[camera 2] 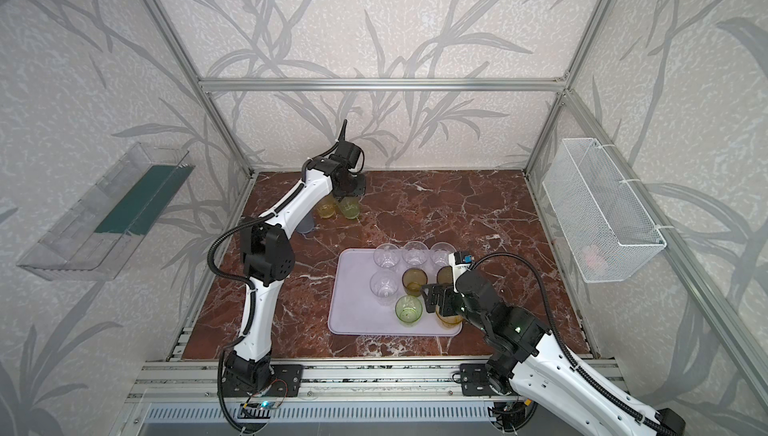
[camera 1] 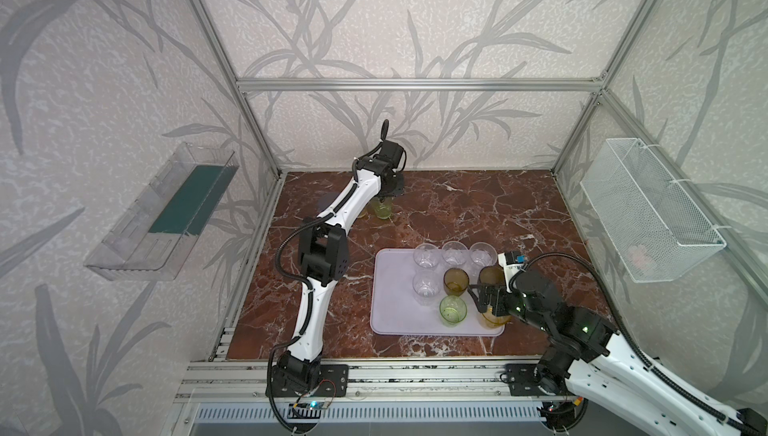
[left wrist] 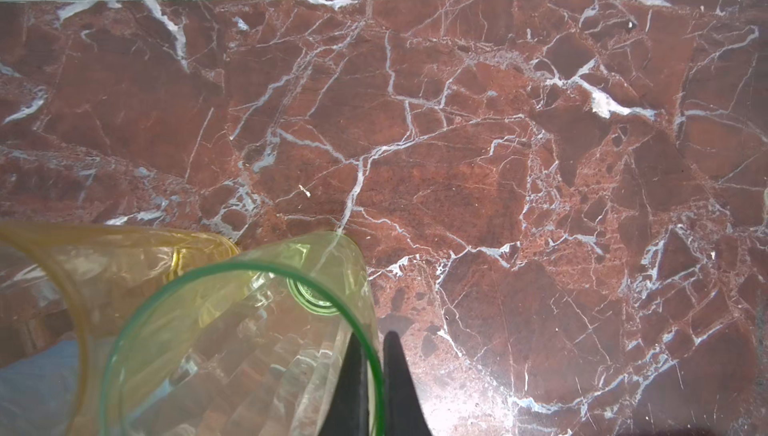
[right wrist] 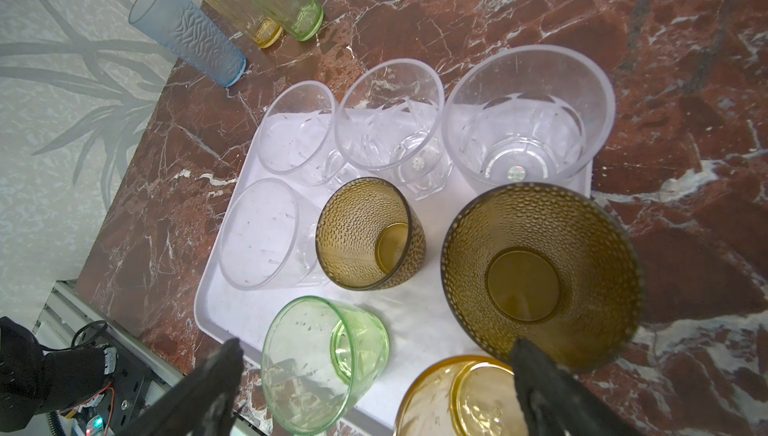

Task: Place the glasses into the tray
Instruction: 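Lower the left gripper into the tall green glass and grip it from inside, then lift the tall green glass and carry it toward the tray with the left gripper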

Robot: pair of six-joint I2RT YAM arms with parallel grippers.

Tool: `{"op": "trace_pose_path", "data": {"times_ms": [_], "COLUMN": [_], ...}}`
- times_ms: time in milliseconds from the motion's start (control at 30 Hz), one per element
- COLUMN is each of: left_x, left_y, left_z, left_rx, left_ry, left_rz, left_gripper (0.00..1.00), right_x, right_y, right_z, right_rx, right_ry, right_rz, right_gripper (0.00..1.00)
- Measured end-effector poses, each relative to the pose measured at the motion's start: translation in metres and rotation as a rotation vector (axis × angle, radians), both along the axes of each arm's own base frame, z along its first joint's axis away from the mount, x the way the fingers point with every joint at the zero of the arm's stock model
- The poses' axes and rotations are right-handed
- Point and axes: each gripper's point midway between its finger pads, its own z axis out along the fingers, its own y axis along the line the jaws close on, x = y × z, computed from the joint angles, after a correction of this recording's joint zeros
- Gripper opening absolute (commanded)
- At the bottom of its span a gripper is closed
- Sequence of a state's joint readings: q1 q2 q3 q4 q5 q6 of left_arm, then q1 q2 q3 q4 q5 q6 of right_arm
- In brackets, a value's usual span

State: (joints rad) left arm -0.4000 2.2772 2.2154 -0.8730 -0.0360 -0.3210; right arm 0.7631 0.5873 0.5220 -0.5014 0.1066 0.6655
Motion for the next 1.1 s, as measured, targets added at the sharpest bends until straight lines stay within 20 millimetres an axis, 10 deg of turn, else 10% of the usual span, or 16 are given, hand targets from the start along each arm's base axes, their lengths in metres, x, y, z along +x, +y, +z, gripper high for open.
{"op": "trace_pose_path", "data": {"times_ms": [467, 1100], "left_x": [-0.017, -0.093], "left_y": [-0.018, -0.021], "left_z": [0.007, 0.107], "left_rx": [0.008, -0.028], "left_ry": [0.02, -0.102], "left_rz": [-0.041, -0.085], "left_gripper": [0.0, 0.0], "right_x": [-0.002, -0.004], "right_y": [-0.009, -0.007], "right_z": [0.0, 0.003], "right_rx": [0.003, 0.031], "right_ry": [0.005, 0.011], "right_rz": [-0.035, -0.024], "right_gripper": [0.99, 0.99]}}
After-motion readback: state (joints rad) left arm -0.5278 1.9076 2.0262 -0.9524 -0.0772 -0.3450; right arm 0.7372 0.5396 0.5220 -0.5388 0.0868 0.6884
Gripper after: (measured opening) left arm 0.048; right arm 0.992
